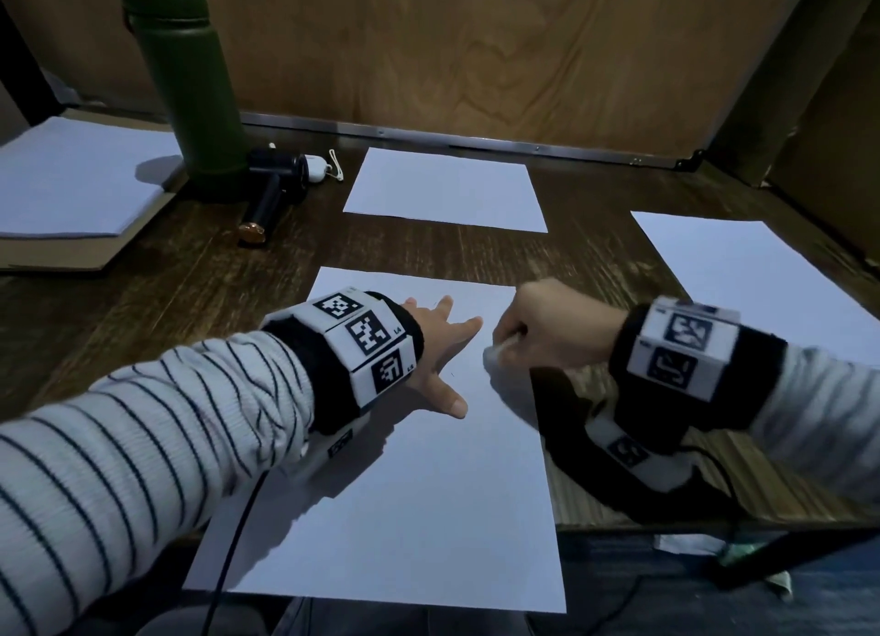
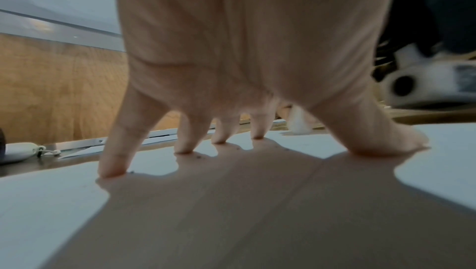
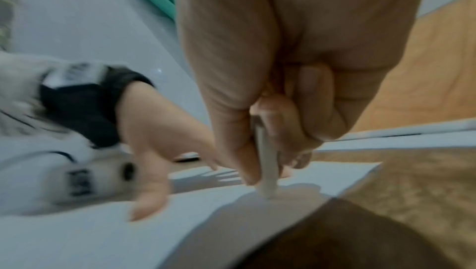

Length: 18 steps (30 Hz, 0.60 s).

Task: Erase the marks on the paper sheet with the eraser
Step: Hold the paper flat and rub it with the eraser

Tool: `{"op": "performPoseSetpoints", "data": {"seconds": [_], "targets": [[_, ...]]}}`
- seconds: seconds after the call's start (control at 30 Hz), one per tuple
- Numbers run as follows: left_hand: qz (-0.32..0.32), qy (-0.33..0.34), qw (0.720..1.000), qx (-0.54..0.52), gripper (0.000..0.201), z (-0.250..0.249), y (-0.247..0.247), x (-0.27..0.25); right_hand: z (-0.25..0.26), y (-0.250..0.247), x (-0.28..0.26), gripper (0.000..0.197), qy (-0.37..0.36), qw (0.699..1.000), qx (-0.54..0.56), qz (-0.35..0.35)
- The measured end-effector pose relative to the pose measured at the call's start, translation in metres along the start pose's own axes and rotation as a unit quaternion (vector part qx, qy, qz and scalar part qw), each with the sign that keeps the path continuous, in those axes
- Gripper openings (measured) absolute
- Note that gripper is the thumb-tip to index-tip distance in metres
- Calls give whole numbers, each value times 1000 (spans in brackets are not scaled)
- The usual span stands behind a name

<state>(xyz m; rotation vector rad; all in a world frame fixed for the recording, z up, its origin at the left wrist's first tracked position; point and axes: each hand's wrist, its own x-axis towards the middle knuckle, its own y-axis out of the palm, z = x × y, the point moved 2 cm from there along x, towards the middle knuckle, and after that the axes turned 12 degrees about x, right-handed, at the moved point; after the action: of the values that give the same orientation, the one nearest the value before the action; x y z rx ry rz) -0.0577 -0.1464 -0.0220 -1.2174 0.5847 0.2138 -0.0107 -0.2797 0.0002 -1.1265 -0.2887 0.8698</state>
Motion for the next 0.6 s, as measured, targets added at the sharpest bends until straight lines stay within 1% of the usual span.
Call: {"op": "performPoseSetpoints", "data": {"seconds": [0.07, 0.1, 0.13, 0.17, 0.23, 0.27, 0.3, 0.33, 0.4, 0.47, 0.5, 0.53, 0.6], "targets": [[-1, -1, 1000, -6, 107, 0, 0, 1, 14, 11, -15, 32, -18, 998, 8, 67], [0, -2, 1000, -6, 107, 1, 0, 1, 17, 14, -19, 31, -20, 994, 21, 103], [0, -2, 1000, -5, 107, 1, 0, 0, 18, 12, -18, 22, -10, 993, 31, 118], [-1, -2, 1000, -4, 108, 1, 0, 1, 17, 9, -13, 10, -7, 994, 30, 105], [-5, 1, 1000, -8, 111, 2, 2, 1, 7, -1, 4, 22, 10, 999, 23, 43], [-6, 2, 1000, -12, 114, 2, 3, 1, 4, -4, 11, 22, 18, 999, 28, 9], [-8, 3, 1000, -17, 117, 2, 4, 2, 3, -5, 14, 17, 17, 999, 27, -13], [-10, 4, 1000, -24, 119, 2, 5, 2, 6, -4, 12, 15, 9, 1000, 21, -21], [-12, 6, 999, -33, 120, 2, 6, 3, 13, 6, 1, 24, -12, 1000, 11, 8], [-4, 2, 999, -39, 119, 3, 6, 3, 26, 17, -14, 29, -38, 996, 15, 74], [-2, 0, 999, -41, 119, 4, 6, 3, 28, 19, -16, 24, -35, 994, 25, 100], [-3, 2, 999, -41, 120, 4, 6, 3, 27, 17, -14, 14, -25, 994, 27, 107], [-9, 11, 999, -36, 127, 4, 5, 4, 18, 5, 2, 23, -2, 998, 5, 66]]}}
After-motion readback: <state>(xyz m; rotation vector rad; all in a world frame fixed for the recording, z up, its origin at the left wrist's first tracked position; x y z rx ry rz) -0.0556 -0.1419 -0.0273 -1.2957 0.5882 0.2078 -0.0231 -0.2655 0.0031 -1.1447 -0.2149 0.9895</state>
